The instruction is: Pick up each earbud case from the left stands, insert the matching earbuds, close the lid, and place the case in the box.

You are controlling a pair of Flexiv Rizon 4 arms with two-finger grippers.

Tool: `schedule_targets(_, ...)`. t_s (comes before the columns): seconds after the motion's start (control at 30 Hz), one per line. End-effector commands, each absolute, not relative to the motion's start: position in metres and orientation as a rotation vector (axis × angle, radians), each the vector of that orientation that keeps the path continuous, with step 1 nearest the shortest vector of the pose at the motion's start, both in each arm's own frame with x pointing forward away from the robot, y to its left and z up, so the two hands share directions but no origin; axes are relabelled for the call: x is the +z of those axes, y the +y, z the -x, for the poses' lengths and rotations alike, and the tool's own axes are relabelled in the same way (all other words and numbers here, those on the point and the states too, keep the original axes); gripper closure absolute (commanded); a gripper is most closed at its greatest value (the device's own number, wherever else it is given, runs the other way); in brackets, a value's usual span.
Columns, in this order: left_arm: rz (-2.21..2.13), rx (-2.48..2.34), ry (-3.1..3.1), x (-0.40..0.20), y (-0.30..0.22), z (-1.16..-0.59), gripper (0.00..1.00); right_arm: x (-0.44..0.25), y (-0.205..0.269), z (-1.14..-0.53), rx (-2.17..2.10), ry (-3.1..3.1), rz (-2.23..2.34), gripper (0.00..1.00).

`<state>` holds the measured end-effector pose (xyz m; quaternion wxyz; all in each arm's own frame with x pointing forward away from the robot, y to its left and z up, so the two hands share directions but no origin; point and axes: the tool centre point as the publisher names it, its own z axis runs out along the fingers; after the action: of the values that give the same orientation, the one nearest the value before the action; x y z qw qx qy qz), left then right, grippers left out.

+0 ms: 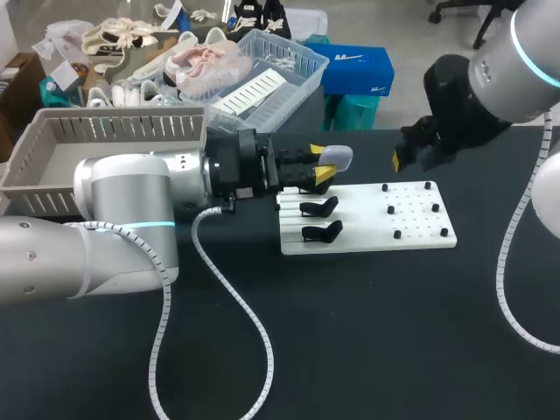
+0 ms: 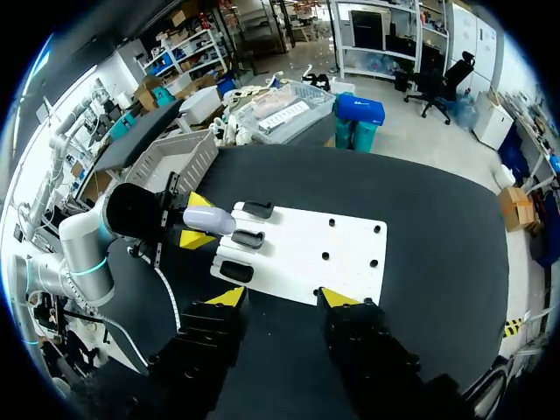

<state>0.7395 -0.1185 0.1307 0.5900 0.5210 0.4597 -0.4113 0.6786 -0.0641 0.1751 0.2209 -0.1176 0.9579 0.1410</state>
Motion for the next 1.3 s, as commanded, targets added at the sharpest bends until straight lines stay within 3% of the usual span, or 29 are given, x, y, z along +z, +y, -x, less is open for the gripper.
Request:
schedule_targets(0.03,-1.202,-0.913,1.107,0.135,-0.099,-0.738,1.0,0.17,-0.069,-0.671,0.387,2.61,0.295,0.53)
schedule_targets(0.97,-1.013,-0.588,1.325,0.133,0.093,-0.805,1.0,0.167,-0.079,-0.658,0.309,2.663,0.154,0.53)
schedule_targets(1.3,-0.913,-0.518,1.448,0.105,0.147,-0.825,1.0,0.168,-0.073,-0.659,0.286,2.672,0.105,0.53)
